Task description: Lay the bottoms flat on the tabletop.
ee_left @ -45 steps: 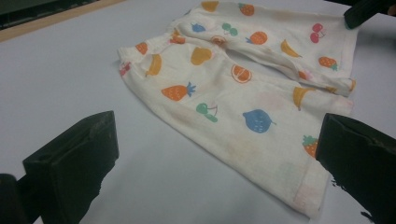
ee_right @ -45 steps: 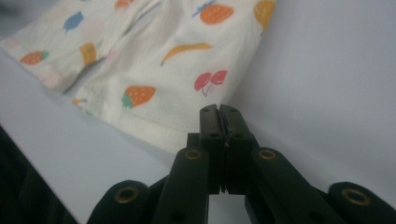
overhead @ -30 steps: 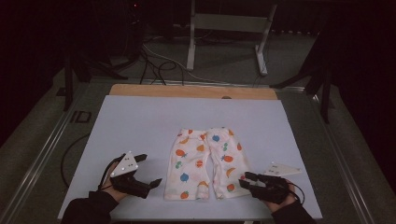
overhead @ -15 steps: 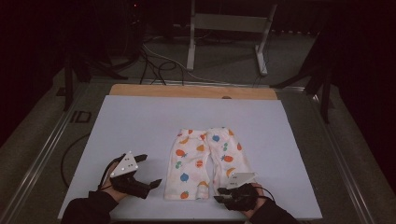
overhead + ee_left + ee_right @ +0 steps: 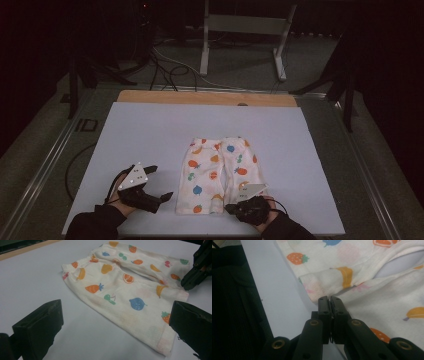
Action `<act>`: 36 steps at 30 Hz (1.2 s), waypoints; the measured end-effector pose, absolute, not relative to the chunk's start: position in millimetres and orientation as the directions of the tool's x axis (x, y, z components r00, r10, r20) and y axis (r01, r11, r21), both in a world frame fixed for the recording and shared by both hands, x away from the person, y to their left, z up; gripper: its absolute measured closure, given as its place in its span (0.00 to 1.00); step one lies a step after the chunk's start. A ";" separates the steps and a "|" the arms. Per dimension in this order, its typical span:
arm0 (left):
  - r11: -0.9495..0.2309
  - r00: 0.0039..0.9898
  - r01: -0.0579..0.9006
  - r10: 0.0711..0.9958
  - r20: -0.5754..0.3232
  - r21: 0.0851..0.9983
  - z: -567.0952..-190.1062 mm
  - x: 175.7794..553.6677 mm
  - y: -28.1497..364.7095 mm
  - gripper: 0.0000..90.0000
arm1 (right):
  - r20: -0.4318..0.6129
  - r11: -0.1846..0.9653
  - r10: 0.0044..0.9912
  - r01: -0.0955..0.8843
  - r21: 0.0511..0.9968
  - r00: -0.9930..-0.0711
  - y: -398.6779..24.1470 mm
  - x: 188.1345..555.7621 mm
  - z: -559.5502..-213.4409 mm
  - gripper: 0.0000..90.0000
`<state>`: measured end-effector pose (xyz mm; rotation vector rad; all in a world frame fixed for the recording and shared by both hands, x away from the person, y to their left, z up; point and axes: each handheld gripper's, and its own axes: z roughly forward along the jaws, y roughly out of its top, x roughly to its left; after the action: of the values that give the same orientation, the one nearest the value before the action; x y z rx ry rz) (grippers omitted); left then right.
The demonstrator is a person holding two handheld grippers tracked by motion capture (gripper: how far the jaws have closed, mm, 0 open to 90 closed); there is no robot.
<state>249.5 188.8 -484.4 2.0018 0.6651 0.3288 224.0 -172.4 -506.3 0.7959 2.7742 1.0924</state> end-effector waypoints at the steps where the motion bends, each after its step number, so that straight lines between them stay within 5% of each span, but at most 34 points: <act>1: -0.388 0.815 0.317 0.578 -0.039 0.866 -484.5 249.4 188.7 0.01 | 0.142 0.609 0.483 0.448 0.654 -0.864 -172.5 224.0 -506.4 0.97; 4: -0.392 0.817 0.316 0.576 -0.037 0.864 -484.9 249.4 188.2 0.01 | 0.144 0.621 0.471 0.443 0.647 -0.870 -170.3 223.9 -508.2 0.94; 15: -0.406 0.829 0.276 0.560 -0.002 0.871 -478.7 247.3 178.5 0.01 | 0.154 0.505 0.526 0.453 0.734 -0.836 -194.0 239.2 -483.1 0.40; 22: -0.396 0.819 0.306 0.574 -0.027 0.866 -468.7 256.7 169.3 0.01 | 0.138 0.409 0.579 0.433 0.803 -0.804 -213.4 269.6 -457.0 0.22; 36: -0.379 0.789 0.362 0.612 -0.063 0.852 -461.3 306.0 155.0 0.00 | 0.092 0.377 0.650 0.425 0.823 -0.754 -222.4 328.9 -452.4 0.20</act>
<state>306.0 155.0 -461.3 2.0074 0.7273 0.3240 328.9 -222.4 -452.4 0.9554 2.3913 1.3173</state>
